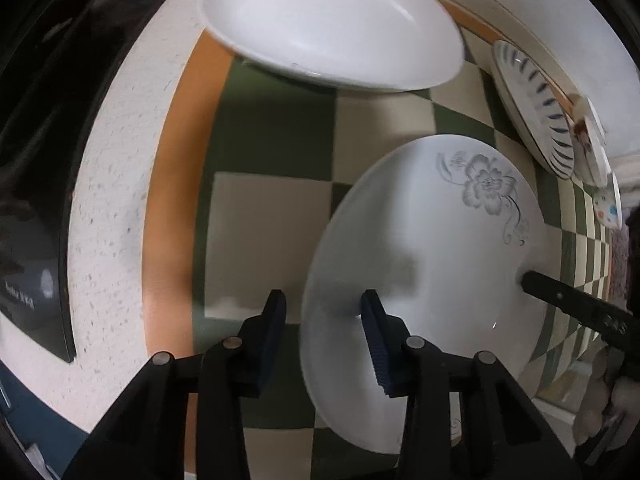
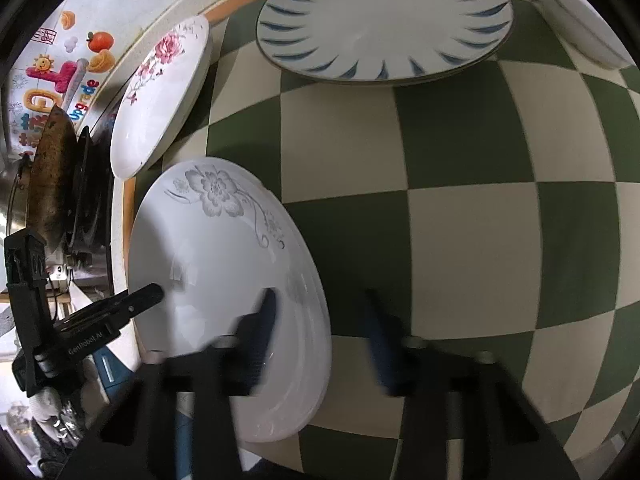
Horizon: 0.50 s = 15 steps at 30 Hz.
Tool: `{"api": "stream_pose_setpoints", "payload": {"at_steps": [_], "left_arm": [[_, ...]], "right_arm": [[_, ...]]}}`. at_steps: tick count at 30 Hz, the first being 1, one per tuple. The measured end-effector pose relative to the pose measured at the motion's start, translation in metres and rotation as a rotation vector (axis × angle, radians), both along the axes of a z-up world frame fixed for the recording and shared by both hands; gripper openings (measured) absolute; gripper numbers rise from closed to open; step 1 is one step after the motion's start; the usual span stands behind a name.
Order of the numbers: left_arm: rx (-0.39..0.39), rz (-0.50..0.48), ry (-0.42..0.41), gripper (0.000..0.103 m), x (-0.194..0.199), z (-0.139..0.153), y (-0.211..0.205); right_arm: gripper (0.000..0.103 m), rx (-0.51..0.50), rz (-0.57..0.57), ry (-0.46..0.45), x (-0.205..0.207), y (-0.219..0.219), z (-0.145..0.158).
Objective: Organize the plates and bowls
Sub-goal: 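Grasp the rim of the grey-floral plate with both grippers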
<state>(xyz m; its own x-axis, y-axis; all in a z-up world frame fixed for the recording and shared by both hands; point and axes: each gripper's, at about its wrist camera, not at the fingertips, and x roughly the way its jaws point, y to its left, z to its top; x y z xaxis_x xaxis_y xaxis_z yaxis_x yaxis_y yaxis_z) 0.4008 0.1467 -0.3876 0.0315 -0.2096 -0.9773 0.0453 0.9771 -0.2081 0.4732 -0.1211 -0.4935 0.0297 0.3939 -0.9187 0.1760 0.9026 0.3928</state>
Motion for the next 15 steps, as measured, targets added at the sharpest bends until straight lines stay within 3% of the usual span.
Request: {"api": "stream_pose_setpoints", "payload": {"at_steps": [8,15], "left_arm": [[0.011,0.001,-0.012,0.033,0.002,0.003,-0.019],[0.017,-0.001,-0.046,0.033,-0.010,0.029,-0.043]], "right_arm": [[0.019,-0.010,0.038,-0.034,-0.006,0.004,0.007],[0.018,0.005,0.041,-0.098,-0.016,-0.029,0.037]]}}
